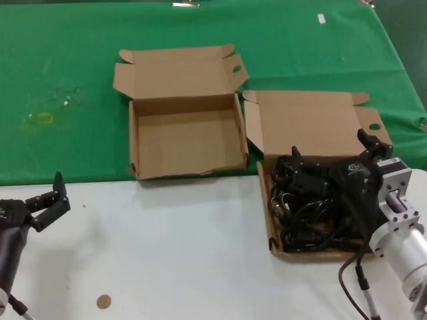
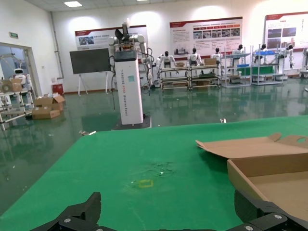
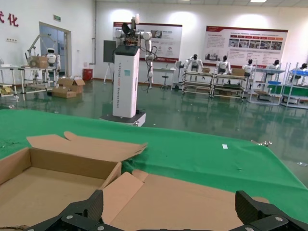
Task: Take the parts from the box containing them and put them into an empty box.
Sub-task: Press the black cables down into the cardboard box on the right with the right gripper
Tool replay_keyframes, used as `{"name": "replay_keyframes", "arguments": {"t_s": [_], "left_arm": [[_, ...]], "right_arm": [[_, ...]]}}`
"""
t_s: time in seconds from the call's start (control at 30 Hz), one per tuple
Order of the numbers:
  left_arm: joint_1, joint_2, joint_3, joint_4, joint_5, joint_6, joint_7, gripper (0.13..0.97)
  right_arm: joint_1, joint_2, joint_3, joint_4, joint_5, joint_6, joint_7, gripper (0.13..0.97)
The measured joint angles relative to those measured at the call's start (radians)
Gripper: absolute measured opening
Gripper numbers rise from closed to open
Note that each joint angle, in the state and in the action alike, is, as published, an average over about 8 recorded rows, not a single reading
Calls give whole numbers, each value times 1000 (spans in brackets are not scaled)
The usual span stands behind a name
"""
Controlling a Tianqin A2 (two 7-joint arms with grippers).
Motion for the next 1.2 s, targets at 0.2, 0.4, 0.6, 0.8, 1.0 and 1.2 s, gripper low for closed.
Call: {"name": "replay_keyframes", "arguments": {"t_s": [0.2,0.4,0.6,0.8,1.0,1.2], "left_arm": [[0,0,0,0,0,0,0,955],[0,0,0,0,0,0,0,907],[0,0,0,0,0,0,0,841],[0,0,0,0,0,0,0,730],[0,0,0,0,0,0,0,675],[0,0,0,0,0,0,0,512]], "right_arm": [[0,0,0,0,0,0,0,966],[1,2,-3,0,1,1,2,966],[7,18,-20,2,10,14,14,966],[17,75,-65,18,43,48,29,966],[38,201,-150,50,129,94,44,966],[78,355,-243,83,215,110,63,966]]}}
